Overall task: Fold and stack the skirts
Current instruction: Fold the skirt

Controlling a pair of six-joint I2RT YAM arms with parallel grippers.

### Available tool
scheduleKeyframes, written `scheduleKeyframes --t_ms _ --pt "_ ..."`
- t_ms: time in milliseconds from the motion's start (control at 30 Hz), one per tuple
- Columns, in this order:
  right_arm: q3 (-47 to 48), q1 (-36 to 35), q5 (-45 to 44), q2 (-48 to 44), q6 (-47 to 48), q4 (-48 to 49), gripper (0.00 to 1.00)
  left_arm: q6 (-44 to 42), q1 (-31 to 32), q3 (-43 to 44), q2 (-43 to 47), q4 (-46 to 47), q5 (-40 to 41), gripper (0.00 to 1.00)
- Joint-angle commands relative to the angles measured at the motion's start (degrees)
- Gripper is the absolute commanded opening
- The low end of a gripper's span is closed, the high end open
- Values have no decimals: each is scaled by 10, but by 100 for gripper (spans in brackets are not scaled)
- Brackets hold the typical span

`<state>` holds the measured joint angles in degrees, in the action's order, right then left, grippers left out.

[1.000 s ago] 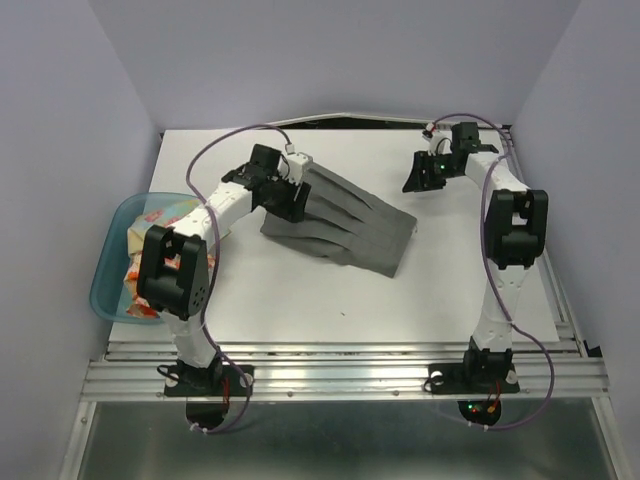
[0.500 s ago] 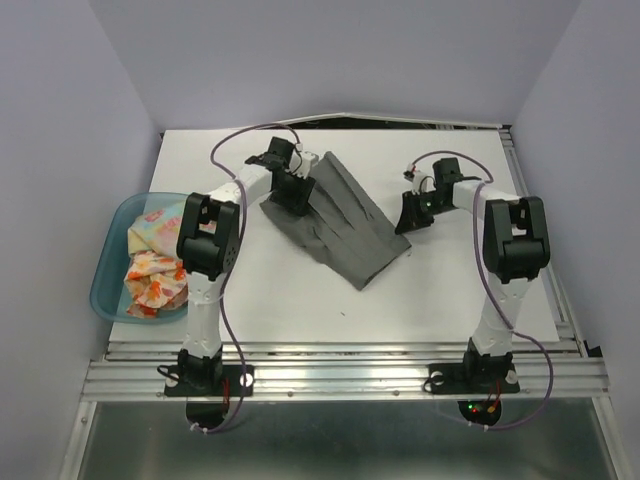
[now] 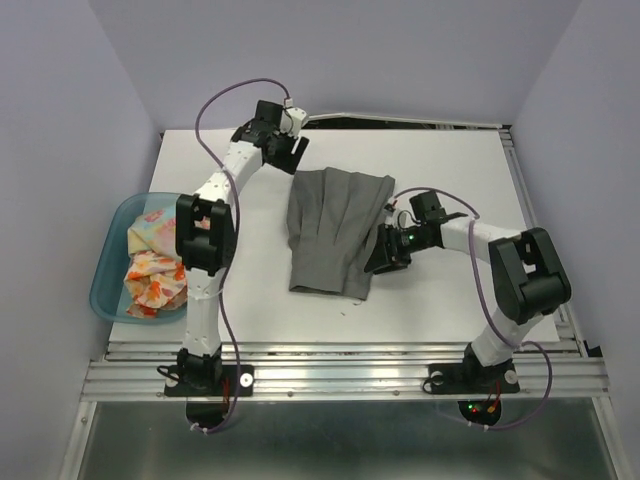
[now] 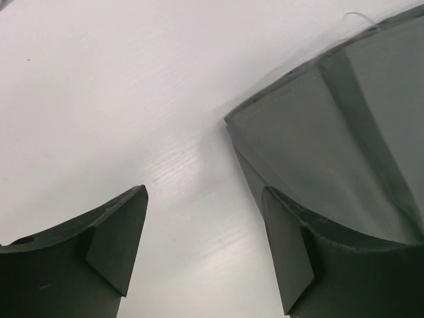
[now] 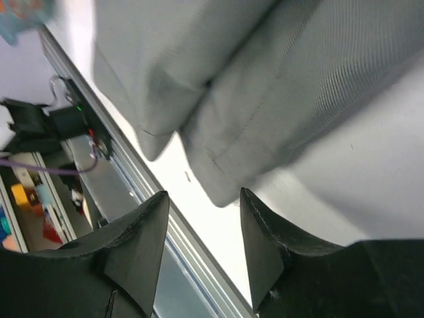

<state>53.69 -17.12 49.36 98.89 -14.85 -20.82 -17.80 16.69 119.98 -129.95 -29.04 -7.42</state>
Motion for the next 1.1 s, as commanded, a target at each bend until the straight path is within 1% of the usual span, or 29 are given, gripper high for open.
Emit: scheduleKeyframes --t_ms 0,33,67,100,133,200,233,333,433,500,533,567,700,867,1000,1033,1067 --pt "-13 18 -20 -77 -76 67 53 44 52 -123 209 6 -21 81" --pt "-23 18 -32 -87 -80 67 53 50 70 -156 263 6 -18 81" --pt "-28 18 -40 -94 -83 66 53 60 90 -192 286 7 -7 81" --pt "-32 24 -49 -107 -90 67 51 83 110 -254 307 7 12 79" --pt "-39 24 -48 -115 -105 81 49 98 147 -279 324 2 19 78" --pt "-75 24 -29 -134 -185 127 47 131 178 -329 361 -3 11 77" --pt "-94 24 -12 -149 -252 195 45 158 205 -373 377 -5 9 76" --pt "-154 7 -1 -146 -314 322 38 200 240 -431 388 2 0 74" --pt "-149 -18 -5 -84 -305 339 35 259 280 -461 383 17 -17 73" --pt "-138 -24 -6 -54 -298 341 32 265 301 -468 374 21 -6 73" --pt "-130 -30 -7 -37 -301 349 31 267 309 -472 371 26 12 73" --pt "-127 -35 -3 -3 -306 356 31 275 320 -475 363 29 19 73" --pt "-112 -35 -4 65 -313 380 29 290 327 -469 319 32 28 71" --pt "-110 -35 -13 81 -343 414 26 298 337 -451 280 30 36 68" --pt "-113 -35 -13 83 -345 416 25 300 345 -440 260 25 78 61" --pt "-116 -35 -14 82 -343 416 25 300 346 -434 255 21 106 56" --pt "-118 -35 -15 79 -343 416 25 299 346 -431 247 18 116 52"
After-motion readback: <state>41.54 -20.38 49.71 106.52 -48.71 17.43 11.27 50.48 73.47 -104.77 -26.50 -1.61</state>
